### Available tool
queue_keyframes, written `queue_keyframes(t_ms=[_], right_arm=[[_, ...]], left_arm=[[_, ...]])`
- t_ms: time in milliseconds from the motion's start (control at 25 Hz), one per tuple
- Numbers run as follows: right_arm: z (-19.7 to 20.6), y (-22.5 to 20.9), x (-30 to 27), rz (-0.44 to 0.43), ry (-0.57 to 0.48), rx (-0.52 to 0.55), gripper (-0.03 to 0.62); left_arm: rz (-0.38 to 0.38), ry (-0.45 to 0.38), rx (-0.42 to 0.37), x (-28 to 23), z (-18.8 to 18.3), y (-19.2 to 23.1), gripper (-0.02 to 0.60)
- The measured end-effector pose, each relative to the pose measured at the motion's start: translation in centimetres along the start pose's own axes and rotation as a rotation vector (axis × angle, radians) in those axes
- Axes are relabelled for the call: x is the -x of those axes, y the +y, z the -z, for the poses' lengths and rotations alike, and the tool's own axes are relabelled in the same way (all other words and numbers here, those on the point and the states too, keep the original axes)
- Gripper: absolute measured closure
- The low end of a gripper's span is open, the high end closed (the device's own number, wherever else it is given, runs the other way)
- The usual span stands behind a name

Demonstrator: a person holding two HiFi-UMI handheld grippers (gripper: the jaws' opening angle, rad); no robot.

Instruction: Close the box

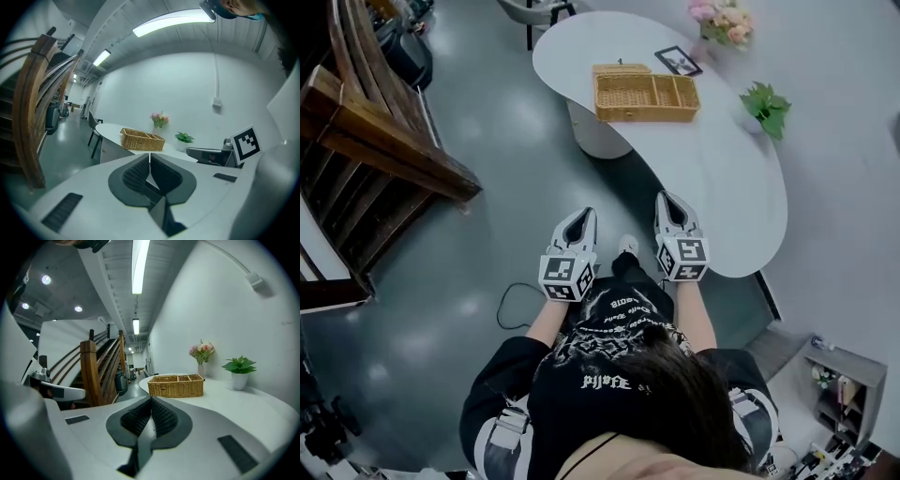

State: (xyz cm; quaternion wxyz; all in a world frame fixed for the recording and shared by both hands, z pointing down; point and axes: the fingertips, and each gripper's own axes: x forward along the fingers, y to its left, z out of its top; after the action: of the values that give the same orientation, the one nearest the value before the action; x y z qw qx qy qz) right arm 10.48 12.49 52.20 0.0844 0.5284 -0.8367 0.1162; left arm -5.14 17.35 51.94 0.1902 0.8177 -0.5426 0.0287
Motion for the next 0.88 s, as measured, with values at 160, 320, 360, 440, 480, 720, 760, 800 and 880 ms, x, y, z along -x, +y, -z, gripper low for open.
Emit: queue_keyframes(t_ms=[160, 320, 360, 440, 480, 720, 760, 800, 880], right_arm=[[-1.2, -1.8, -1.9, -0.007, -0.009, 0.015, 0.568], [-2.8, -3.0, -3.9, -0.033, -0.022, 0.046, 0.568], [-3.4, -3.1, -4.4, -0.051, -0.029, 0.055, 0.568], [-4.5, -3.5, -5.4, -0.082, -0.041, 0.08, 0.569], [-5.0, -3.7, -5.8, -0.09, -0.047, 0.094, 0.569], [-9.5, -6.8, -8.5, -0.112, -0.106, 0.118, 0.569], [-10.1, -7.4, -8.9, -0.115, -0.112, 0.119, 0.568], [-10.6, -8.0, -9.3, -0.118, -0.111, 0.121, 0.568], [-11.1, -9.2, -10.2, -0.128, -0.097, 0.129, 0.569]], left_arm=[[-0.019, -0.007, 0.009, -2.2, -0.6, 0.3, 0.554], [-0.041, -0.014, 0.006, -4.5, -1.5, 0.8, 0.554], [-0.046, -0.019, 0.005, -5.2, -1.9, 0.9, 0.554], [-0.055, -0.026, 0.002, -6.5, -2.4, 1.0, 0.554], [-0.06, -0.028, 0.001, -7.2, -2.7, 1.0, 0.554], [-0.096, -0.05, 0.006, -11.1, -4.5, 0.9, 0.554], [-0.101, -0.052, 0.007, -11.7, -4.7, 0.8, 0.554], [-0.105, -0.052, 0.006, -12.4, -4.8, 0.7, 0.554], [-0.107, -0.05, 0.005, -13.8, -4.9, 0.2, 0.554]])
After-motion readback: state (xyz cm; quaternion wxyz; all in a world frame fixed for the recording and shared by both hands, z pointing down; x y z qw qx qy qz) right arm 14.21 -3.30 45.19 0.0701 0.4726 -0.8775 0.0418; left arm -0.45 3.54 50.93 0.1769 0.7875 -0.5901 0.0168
